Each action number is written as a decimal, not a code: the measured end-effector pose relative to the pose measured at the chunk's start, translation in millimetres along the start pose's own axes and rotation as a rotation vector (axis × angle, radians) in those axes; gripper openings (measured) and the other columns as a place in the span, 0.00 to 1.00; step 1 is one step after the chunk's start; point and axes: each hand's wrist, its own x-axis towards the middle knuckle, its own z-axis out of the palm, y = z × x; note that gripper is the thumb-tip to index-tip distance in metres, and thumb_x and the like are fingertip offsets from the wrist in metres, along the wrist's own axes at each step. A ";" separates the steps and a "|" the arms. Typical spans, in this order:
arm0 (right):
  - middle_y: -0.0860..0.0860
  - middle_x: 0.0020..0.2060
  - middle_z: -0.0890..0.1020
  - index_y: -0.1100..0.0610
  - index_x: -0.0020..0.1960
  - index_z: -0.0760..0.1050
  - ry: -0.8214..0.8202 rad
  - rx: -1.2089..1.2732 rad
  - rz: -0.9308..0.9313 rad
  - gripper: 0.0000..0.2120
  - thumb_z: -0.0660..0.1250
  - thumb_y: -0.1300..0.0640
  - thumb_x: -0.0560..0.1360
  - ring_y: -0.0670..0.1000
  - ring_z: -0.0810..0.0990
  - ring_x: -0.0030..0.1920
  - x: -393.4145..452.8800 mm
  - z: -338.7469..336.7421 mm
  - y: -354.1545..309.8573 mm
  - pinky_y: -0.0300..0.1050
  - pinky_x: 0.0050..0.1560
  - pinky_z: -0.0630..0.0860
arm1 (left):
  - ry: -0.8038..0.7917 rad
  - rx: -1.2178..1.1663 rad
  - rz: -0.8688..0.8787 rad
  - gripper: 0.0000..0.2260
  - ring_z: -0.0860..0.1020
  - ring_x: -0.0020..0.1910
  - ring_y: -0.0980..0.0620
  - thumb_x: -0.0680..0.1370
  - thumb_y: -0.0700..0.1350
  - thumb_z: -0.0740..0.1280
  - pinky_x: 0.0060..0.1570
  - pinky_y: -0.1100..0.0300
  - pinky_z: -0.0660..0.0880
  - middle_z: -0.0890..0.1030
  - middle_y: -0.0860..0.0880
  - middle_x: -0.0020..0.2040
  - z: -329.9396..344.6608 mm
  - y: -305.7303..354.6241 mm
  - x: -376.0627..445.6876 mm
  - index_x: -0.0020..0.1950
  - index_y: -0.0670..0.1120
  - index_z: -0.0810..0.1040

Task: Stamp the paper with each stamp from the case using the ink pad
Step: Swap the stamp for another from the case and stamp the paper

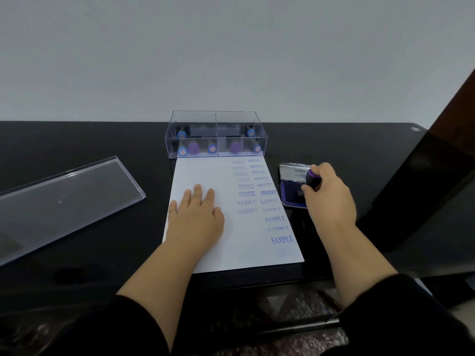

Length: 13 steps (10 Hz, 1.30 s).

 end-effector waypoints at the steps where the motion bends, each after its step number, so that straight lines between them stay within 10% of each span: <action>1: 0.50 0.52 0.78 0.51 0.56 0.69 -0.001 -0.008 -0.002 0.09 0.64 0.59 0.77 0.51 0.72 0.43 -0.9 0.5 0.1 0.44 0.37 0.67 | -0.003 0.006 -0.002 0.24 0.42 0.77 0.49 0.83 0.49 0.44 0.73 0.48 0.40 0.41 0.48 0.78 0.0 0.2 -0.2 0.79 0.50 0.44; 13: 0.45 0.51 0.78 0.48 0.58 0.70 -0.198 0.094 -0.181 0.14 0.68 0.56 0.75 0.47 0.76 0.46 -53.9 11.5 -41.9 0.41 0.42 0.71 | -0.032 0.000 0.016 0.24 0.40 0.77 0.49 0.83 0.50 0.44 0.73 0.49 0.39 0.40 0.48 0.78 -2.1 -2.1 -0.2 0.78 0.51 0.43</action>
